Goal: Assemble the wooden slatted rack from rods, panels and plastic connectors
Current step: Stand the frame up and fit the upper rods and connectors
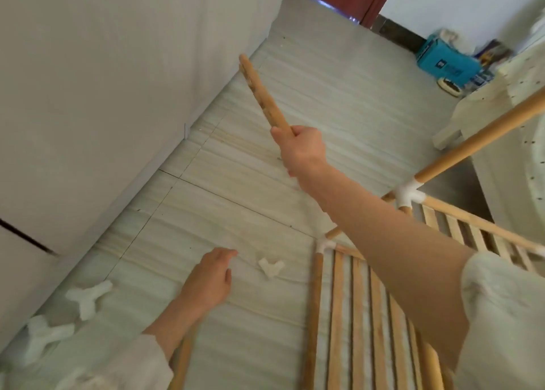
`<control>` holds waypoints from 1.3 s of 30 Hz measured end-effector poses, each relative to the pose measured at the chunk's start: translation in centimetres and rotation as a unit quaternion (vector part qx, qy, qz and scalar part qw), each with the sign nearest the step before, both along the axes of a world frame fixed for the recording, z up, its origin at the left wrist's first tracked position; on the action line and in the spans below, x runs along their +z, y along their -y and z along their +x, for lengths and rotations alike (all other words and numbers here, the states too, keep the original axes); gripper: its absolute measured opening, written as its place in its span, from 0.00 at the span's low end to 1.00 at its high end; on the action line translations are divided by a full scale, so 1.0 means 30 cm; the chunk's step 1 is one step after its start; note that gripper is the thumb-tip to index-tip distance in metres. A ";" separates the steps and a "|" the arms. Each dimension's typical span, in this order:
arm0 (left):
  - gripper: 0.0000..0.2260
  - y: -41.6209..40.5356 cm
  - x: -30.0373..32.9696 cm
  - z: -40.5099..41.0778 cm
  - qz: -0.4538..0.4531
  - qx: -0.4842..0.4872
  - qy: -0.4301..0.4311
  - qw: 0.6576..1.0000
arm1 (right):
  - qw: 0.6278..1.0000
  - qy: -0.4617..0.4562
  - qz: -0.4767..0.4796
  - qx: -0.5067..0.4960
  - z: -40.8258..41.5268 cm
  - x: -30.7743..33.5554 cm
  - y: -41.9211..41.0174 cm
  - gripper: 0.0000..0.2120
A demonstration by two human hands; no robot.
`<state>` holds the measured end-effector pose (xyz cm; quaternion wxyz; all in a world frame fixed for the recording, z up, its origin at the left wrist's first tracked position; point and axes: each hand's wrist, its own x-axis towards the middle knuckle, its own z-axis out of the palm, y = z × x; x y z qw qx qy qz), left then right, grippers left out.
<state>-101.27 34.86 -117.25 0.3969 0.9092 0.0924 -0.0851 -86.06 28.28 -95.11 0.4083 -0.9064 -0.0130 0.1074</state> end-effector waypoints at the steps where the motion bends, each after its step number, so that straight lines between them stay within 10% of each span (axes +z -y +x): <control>1: 0.22 0.038 0.006 0.011 0.029 -0.032 0.004 0.999 | 0.998 0.033 -0.052 0.019 0.010 0.027 0.028 0.13; 10: 0.28 0.270 -0.082 0.121 0.204 -0.245 0.059 0.946 | 0.979 0.027 -0.200 0.013 0.051 0.009 0.223 0.12; 18: 0.19 0.123 0.059 0.043 -0.028 0.054 0.095 0.994 | 0.933 0.127 -0.332 0.060 -0.010 0.024 0.223 0.14; 24: 0.10 -0.014 0.502 -0.020 -0.181 0.278 0.190 0.924 | 0.948 0.128 -0.286 0.051 -0.201 0.220 0.185 0.12; 39: 0.15 0.068 1.148 -0.345 -0.217 0.209 0.256 0.919 | 0.962 0.266 -0.043 -0.048 -0.744 0.624 0.382 0.13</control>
